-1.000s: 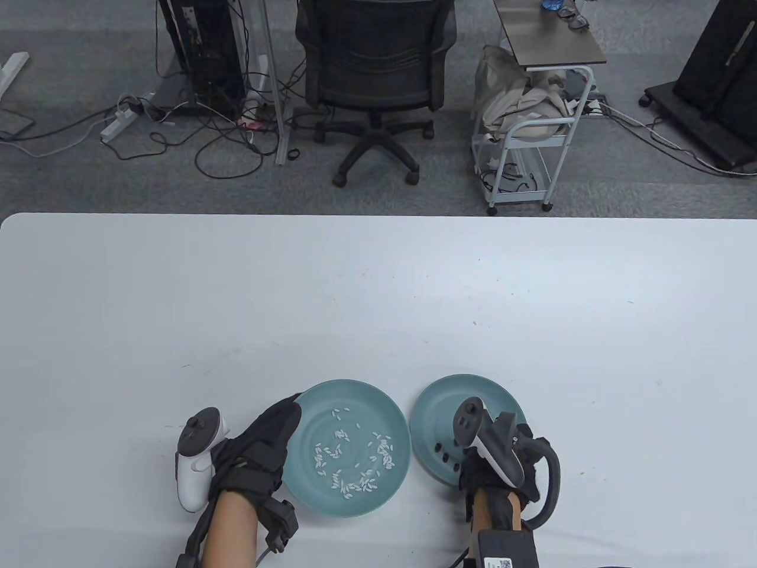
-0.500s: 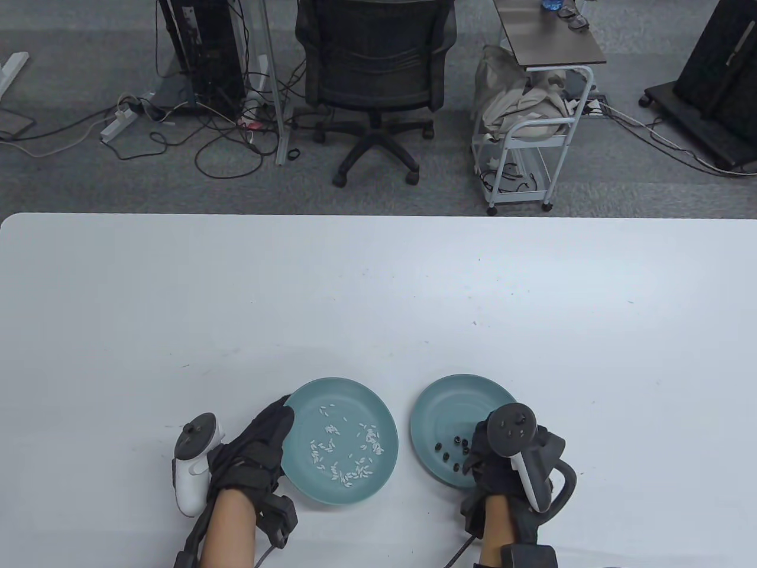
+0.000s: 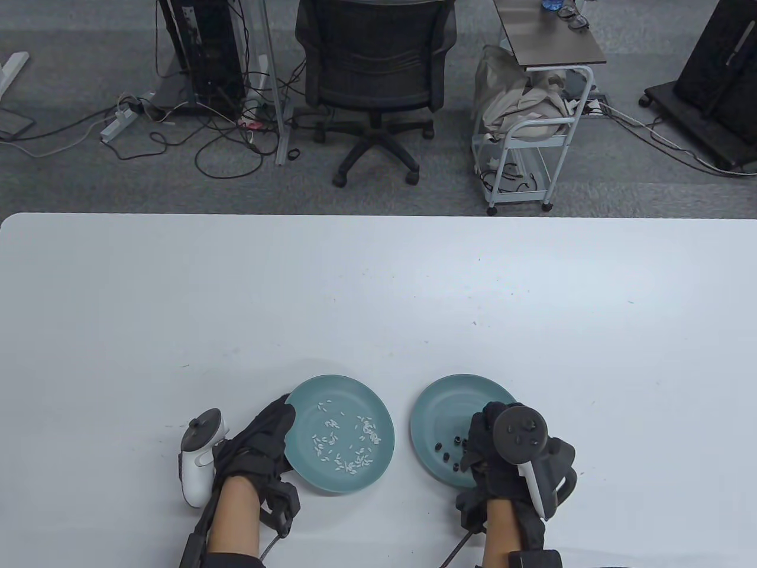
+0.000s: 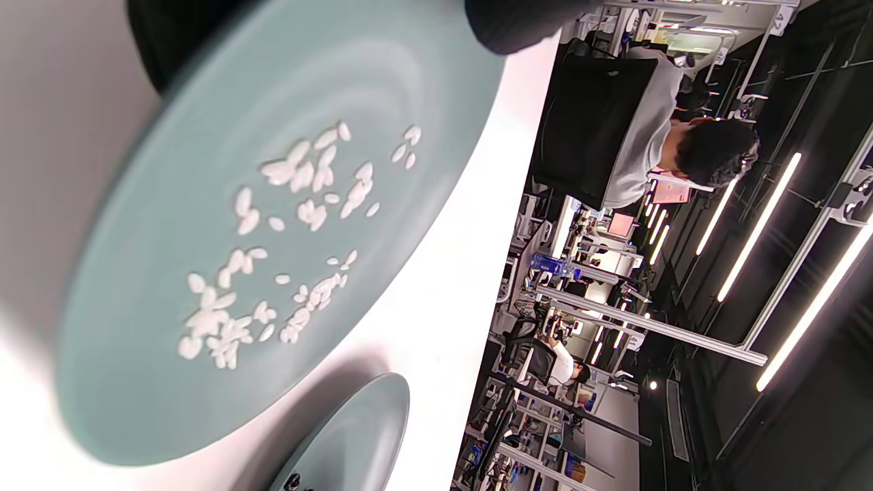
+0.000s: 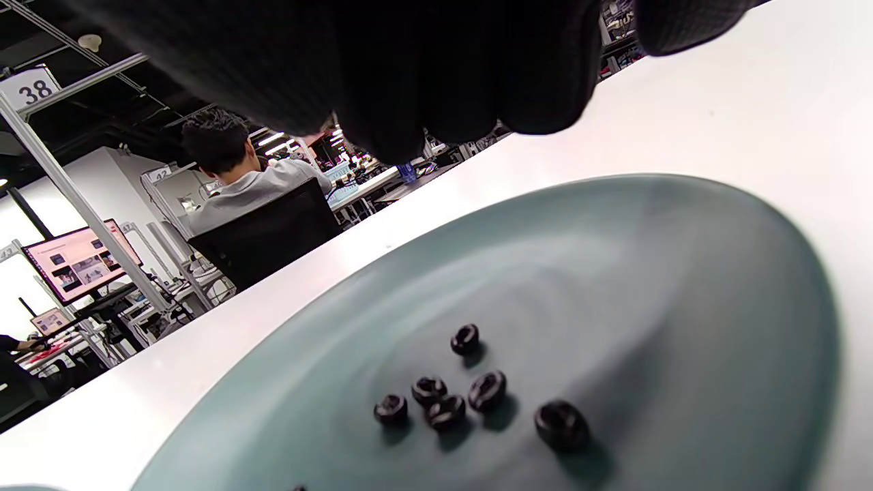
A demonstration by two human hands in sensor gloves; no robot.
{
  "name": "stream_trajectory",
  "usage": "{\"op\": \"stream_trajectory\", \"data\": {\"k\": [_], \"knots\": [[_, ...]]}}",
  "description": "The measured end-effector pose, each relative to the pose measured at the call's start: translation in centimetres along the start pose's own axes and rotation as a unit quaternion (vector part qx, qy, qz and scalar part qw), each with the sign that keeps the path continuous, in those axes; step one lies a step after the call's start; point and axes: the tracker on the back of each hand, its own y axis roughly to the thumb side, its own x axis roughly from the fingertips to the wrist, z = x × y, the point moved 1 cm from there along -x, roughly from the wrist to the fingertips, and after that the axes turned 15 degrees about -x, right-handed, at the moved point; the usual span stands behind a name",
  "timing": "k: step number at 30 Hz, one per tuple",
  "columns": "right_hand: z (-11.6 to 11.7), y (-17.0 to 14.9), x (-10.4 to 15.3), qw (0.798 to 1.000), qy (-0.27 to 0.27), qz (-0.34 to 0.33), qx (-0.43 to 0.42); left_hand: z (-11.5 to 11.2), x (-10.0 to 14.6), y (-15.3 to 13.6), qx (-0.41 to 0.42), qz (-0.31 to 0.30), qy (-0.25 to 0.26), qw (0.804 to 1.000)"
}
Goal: Pick coffee beans with hand pinch into plate
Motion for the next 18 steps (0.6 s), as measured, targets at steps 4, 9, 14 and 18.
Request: {"op": "stream_trajectory", "data": {"k": [4,9,14,18], "knots": [[0.2,-0.1,0.0,1.000,0.009,0.001,0.000,0.2,-0.2,0.0,-0.005,0.003,0.011,1.000],[0.3,0.2,0.1,1.000,0.011,-0.007,-0.015,0.4,0.3,0.4,-0.015,-0.018,0.024,0.999],[0.5,-0.4,0.0,0.999,0.018,0.011,-0.031,0.7,0.8,1.0,-0.038,-0.033,0.057,0.997],[0.2,-0.3,0.0,0.999,0.012,0.006,-0.040,0.5,0.8,1.2,-0.039,-0.041,0.054,0.997]]}}
